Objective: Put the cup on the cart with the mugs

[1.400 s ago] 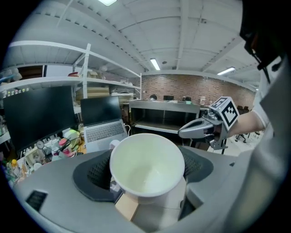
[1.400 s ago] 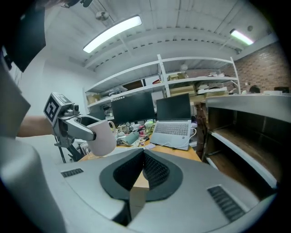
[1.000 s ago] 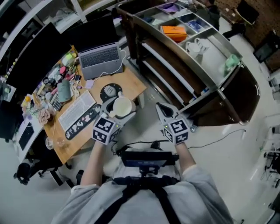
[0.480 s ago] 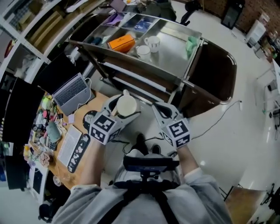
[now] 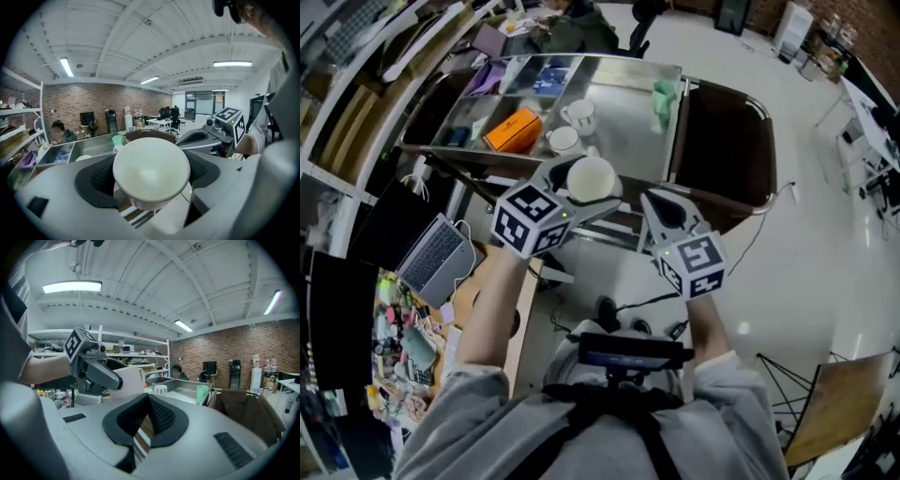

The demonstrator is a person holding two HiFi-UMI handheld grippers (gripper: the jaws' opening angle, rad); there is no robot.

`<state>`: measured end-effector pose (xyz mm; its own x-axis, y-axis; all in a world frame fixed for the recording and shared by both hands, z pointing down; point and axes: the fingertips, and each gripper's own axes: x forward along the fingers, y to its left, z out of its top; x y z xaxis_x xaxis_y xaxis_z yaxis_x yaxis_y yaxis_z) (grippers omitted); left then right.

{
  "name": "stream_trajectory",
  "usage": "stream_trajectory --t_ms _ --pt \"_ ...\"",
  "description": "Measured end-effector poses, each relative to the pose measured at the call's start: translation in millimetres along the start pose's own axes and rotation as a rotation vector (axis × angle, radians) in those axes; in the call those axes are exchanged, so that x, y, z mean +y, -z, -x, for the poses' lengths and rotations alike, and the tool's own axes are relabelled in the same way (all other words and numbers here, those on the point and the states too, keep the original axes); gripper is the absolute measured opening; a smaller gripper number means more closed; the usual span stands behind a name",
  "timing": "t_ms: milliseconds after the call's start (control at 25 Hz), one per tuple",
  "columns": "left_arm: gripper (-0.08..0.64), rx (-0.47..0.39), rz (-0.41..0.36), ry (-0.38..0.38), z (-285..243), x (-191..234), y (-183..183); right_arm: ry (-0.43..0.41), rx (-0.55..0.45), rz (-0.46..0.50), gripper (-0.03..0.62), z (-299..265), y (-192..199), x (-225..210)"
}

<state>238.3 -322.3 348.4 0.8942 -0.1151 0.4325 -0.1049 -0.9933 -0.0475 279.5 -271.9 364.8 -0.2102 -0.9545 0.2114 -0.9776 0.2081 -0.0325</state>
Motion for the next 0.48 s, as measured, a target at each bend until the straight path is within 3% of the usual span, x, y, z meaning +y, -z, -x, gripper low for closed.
stream_trajectory --t_ms 240,480 --pt "0.43 -0.004 -0.069 0.087 -45.7 41.4 -42.3 0.113 0.016 -0.006 -0.002 -26.3 -24.1 -52.1" --pt "0.43 0.061 -0.057 0.143 -101.7 68.4 -42.8 0.119 0.078 -0.008 -0.002 -50.1 -29.8 -90.6"
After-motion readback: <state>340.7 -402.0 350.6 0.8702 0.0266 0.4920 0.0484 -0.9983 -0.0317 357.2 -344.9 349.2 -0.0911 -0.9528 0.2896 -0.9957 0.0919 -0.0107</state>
